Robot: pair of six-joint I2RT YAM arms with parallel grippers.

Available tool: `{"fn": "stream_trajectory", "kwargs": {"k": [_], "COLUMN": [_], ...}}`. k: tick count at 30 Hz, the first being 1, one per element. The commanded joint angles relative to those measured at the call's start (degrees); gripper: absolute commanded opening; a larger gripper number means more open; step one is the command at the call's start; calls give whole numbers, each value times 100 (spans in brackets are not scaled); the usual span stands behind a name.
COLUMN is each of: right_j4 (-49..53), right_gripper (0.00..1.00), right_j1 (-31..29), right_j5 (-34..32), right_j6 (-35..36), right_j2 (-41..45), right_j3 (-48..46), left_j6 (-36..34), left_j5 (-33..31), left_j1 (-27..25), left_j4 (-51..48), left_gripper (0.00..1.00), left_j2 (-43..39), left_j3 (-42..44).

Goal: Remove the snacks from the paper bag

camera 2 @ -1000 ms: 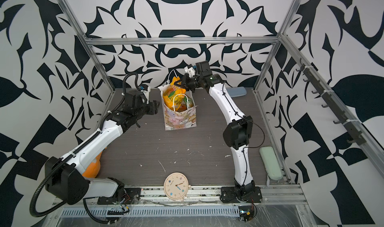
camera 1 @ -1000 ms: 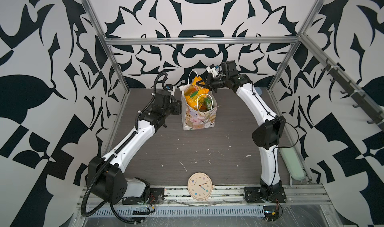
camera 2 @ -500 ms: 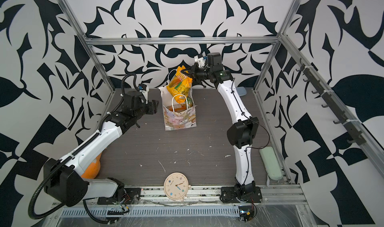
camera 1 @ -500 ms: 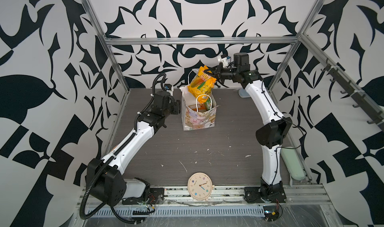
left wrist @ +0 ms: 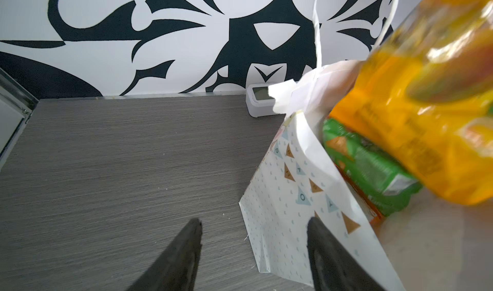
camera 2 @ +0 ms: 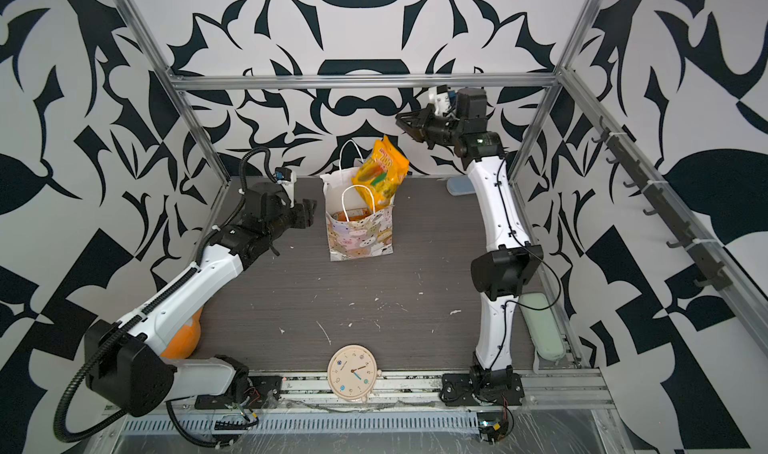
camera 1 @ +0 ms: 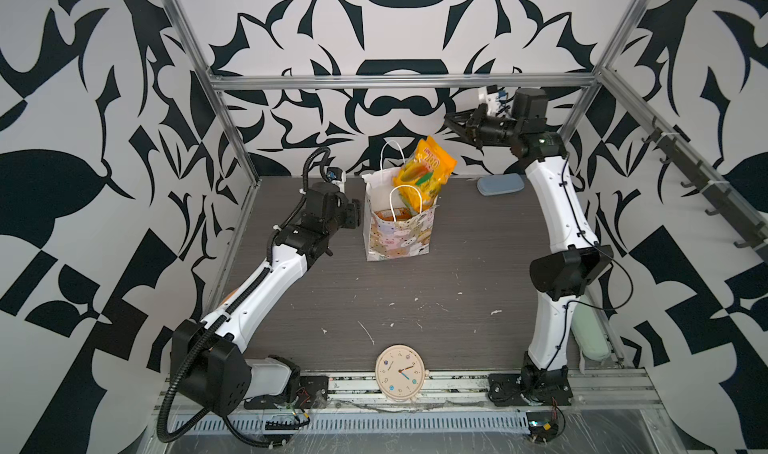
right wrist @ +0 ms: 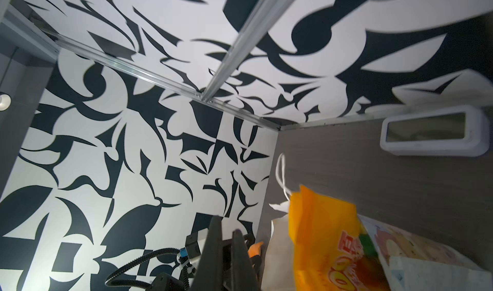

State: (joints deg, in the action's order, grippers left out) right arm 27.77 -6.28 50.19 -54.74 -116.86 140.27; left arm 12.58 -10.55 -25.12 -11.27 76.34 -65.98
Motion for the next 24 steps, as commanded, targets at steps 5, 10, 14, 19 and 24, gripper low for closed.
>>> {"fn": "stream_trajectory", "kwargs": {"k": [5, 10, 14, 19, 24], "right_j4": [-592, 1284, 2779, 4376, 5028], "right_gripper": [0, 1, 26, 48, 55], "right_j1": [505, 119, -626, -1322, -1639], "right_j5": [-79, -1379, -2267, -3228, -3216], "right_j6": [193, 2314, 3585, 4820, 5263], "right_j2": [874, 1023, 714, 6, -452], "right_j3": [-425, -382, -30, 735, 1447], "left_j6": [41, -25, -106, -153, -241], "left_j5": [-31, -26, -35, 35, 242], "left_j1": [24, 23, 23, 24, 23], "left_j4": [211, 146, 33, 80, -10], "left_gripper": [65, 65, 65, 65, 65], "left_j2": [126, 270, 364, 441, 571], "left_j3": [-20, -148, -323, -380, -545]}}
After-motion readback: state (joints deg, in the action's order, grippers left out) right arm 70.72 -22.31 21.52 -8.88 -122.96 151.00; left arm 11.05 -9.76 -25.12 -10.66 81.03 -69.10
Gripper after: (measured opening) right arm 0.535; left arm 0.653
